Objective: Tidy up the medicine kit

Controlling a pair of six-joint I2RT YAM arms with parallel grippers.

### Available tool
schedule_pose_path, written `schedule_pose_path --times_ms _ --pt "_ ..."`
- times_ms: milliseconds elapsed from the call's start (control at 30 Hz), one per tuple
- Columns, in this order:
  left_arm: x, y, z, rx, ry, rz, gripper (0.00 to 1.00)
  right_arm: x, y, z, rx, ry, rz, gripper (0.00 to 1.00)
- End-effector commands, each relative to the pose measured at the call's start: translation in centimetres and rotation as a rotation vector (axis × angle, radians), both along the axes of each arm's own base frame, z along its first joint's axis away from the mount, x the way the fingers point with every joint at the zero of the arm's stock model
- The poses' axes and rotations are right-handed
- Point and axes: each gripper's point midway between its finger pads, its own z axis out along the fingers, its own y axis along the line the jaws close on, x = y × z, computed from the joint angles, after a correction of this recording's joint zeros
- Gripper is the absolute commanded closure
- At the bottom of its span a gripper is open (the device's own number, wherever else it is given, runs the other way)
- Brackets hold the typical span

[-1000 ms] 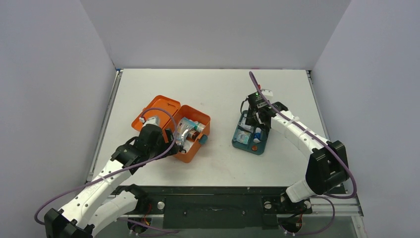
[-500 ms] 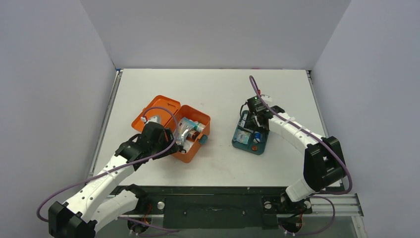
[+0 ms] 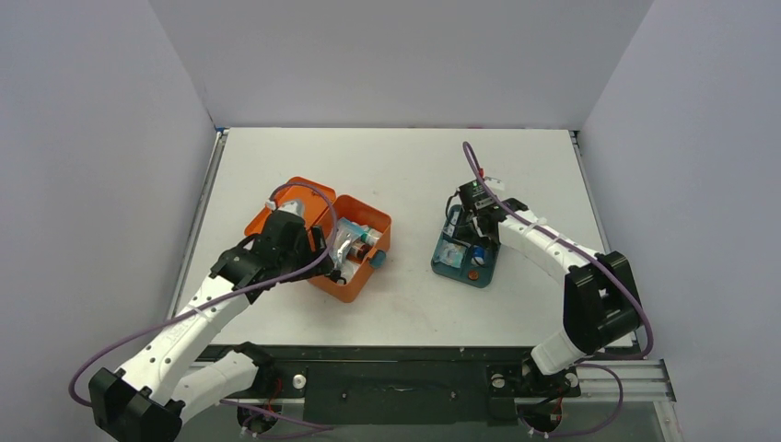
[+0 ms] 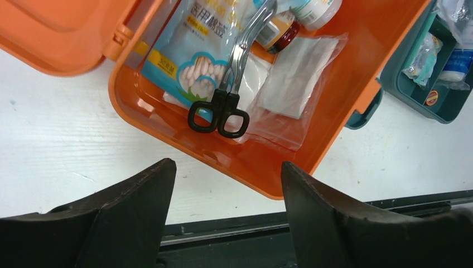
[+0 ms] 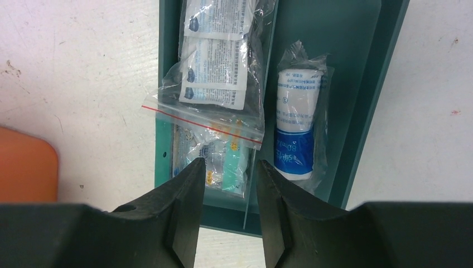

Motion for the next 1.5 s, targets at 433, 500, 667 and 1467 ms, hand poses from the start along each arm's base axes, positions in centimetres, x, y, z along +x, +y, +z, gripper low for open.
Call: schedule_pose_path --times_ms 433,500,667,1467 --pt "6.3 3.0 4.4 0.282 -0.111 -0.168 0.23 0.7 0.0 -1.2 -0.001 -0.005 -0.004 0.65" --pt "7.3 3.4 4.2 0.307 -0.118 -0.165 0.23 0.6 0.1 -1.4 0.007 -0.003 -0.002 0.65" --pt "9.7 3.3 4.0 0.317 -0.130 -0.158 0.23 0.4 0.7 -1.9 0.030 0.007 0.010 0.65" --pt "14.3 3.1 -0.2 0.345 -0.064 -0.174 0.40 -0.2 -1.0 -2.9 -0.030 0.007 -0.029 0.68"
